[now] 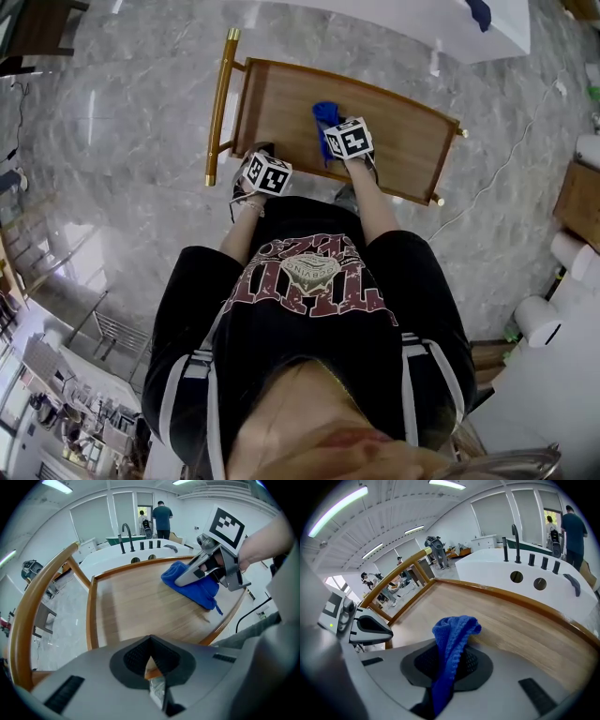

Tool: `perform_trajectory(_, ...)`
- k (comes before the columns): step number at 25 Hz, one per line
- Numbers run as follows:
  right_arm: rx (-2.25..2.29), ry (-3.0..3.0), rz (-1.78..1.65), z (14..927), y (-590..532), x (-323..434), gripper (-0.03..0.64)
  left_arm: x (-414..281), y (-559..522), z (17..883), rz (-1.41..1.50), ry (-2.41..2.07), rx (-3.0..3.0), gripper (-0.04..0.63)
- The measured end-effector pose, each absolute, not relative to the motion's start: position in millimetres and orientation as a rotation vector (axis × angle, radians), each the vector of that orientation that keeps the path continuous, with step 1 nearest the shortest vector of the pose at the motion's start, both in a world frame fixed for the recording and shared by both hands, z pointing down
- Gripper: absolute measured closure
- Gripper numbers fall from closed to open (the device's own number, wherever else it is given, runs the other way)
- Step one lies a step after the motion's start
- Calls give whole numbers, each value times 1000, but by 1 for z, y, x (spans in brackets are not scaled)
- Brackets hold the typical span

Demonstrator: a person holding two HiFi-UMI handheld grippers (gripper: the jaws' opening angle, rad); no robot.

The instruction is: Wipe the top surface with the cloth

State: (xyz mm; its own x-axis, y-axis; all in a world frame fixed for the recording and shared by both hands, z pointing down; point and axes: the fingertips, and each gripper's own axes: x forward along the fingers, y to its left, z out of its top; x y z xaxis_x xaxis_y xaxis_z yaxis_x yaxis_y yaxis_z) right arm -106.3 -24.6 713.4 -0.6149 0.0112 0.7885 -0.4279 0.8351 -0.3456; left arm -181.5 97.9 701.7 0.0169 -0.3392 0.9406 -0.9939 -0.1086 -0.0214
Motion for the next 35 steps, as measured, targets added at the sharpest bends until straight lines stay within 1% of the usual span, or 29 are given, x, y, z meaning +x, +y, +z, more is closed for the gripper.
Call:
perform_trajectory(17,125,-2184,584,712,4,-177,561,-214,124,698,1030,-1493,1451,546)
perform_trajectory(35,-42,-2179,515,706,48,-255,561,-231,137,687,933,-1538,1428,546)
